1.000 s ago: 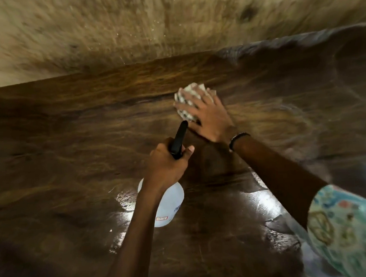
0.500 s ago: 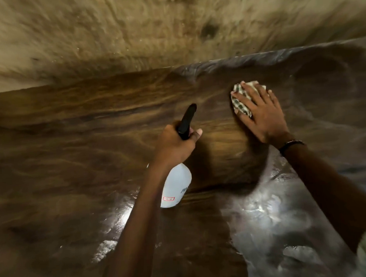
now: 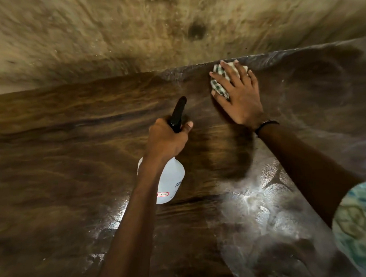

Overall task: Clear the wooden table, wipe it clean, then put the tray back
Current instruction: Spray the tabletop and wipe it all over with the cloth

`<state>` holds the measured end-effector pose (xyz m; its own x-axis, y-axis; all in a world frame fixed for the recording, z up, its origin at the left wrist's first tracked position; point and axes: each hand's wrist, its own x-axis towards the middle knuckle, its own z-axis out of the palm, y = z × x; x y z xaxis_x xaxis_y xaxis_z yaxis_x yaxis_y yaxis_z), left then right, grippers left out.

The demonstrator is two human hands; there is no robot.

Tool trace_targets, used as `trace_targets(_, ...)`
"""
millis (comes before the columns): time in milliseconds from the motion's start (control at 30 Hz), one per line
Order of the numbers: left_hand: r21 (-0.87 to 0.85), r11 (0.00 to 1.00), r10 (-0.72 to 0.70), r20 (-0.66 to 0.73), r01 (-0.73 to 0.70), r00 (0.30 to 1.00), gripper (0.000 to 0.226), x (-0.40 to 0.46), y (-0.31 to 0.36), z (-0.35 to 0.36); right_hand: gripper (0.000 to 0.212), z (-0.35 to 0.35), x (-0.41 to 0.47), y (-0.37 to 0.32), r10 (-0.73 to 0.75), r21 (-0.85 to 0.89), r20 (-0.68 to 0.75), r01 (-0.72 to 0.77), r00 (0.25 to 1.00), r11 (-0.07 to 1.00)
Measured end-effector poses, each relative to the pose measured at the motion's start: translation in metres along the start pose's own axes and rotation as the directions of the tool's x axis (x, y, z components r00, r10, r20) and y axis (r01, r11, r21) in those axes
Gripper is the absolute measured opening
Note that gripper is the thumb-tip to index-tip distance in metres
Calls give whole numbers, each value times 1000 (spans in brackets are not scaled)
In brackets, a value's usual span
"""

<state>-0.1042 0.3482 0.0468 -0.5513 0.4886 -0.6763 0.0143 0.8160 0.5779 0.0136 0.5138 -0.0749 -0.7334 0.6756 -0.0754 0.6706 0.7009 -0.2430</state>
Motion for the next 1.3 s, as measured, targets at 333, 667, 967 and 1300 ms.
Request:
trace_targets(333, -57, 998, -13, -59, 9, 998, 20, 0, -8, -15, 46, 27, 26, -119, -459, -9, 141, 465, 877, 885)
trace_targets(667, -75, 997, -4, -29, 2, 1000, 25, -7, -26, -25, 53, 2, 14, -30, -25, -25, 22, 25, 999, 999)
trace_targets(967, -31, 1000, 4, -34, -5, 999, 22, -12, -26, -13, 47, 28, 33, -129, -495, 29, 109, 495, 862, 868)
trace_targets(1300, -94, 995, 18, 4, -17, 1000, 18, -24, -25, 1, 53, -16, -7, 47, -36, -56, 36, 38, 999, 998)
